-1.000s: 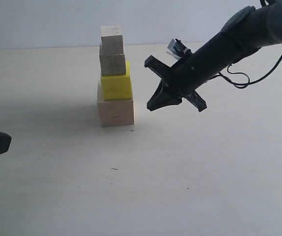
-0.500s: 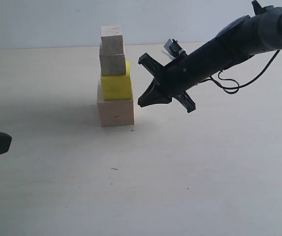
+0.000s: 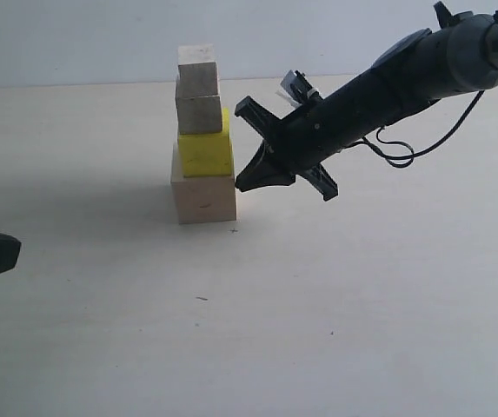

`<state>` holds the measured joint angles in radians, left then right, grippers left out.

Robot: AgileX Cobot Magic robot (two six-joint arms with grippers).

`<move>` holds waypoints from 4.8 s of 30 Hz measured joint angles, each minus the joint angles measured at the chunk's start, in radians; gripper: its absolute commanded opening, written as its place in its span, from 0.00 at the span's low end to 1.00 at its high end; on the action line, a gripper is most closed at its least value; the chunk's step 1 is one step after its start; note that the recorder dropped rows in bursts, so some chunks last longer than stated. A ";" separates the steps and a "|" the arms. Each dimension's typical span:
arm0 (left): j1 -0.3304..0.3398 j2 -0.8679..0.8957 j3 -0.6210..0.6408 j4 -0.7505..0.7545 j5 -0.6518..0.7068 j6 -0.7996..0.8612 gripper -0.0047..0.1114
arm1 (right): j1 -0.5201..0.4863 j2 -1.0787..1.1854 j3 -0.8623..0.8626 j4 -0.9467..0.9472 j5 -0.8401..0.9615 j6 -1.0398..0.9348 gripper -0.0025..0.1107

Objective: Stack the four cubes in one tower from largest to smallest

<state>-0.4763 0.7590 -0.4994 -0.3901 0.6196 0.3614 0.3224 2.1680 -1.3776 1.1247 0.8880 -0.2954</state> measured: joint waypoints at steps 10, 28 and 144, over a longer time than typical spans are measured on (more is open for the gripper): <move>0.000 0.000 0.000 0.000 0.000 0.000 0.04 | 0.002 0.000 0.000 0.000 0.000 0.000 0.02; 0.000 0.000 0.000 0.000 0.000 0.000 0.04 | 0.002 0.000 0.000 -0.002 0.018 -0.004 0.02; 0.000 -0.004 0.000 0.033 -0.067 -0.008 0.04 | 0.002 -1.640 0.687 -0.954 -0.548 0.295 0.02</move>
<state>-0.4763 0.7553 -0.4994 -0.3570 0.5521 0.3538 0.3243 0.5279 -0.6902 0.1704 0.3402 0.0000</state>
